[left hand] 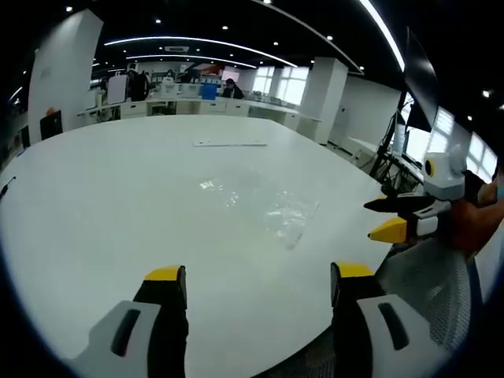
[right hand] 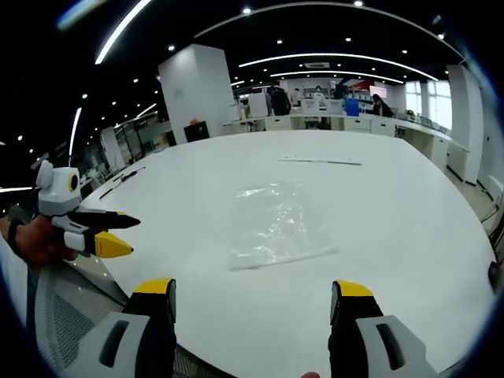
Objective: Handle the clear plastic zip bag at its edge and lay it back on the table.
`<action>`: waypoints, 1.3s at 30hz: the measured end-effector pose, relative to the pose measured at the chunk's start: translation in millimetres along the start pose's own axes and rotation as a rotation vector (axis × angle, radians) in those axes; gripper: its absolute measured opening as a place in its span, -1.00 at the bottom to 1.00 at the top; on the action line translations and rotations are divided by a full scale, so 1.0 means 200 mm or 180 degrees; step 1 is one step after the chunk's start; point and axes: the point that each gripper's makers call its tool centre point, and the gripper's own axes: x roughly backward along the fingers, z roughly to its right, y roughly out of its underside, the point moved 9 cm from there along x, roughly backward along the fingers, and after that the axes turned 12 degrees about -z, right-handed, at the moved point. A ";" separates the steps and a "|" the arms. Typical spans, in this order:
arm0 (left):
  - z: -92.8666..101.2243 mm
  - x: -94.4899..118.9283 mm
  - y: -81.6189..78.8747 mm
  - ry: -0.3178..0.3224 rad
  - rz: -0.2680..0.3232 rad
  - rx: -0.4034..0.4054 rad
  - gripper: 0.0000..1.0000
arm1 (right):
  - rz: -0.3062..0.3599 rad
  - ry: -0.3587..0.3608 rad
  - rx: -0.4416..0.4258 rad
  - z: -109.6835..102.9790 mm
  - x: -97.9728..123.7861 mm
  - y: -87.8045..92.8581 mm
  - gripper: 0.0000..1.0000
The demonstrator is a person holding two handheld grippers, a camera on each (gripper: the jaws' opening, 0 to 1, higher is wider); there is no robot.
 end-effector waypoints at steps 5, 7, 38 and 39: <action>0.00 0.00 0.00 0.0002 -0.0004 0.0004 0.44 | -0.0003 0.0002 0.0002 0.00 -0.01 0.00 0.61; 0.01 0.00 0.00 0.0004 -0.0015 0.0001 0.42 | 0.0003 0.0000 -0.0001 0.00 0.00 0.00 0.60; 0.04 0.00 0.01 0.0084 -0.0096 -0.0081 0.31 | 0.0014 0.0027 -0.0025 0.02 0.00 0.00 0.59; 0.03 -0.01 0.01 0.0085 -0.0104 -0.0098 0.31 | 0.0015 0.0027 -0.0027 0.02 0.00 0.00 0.59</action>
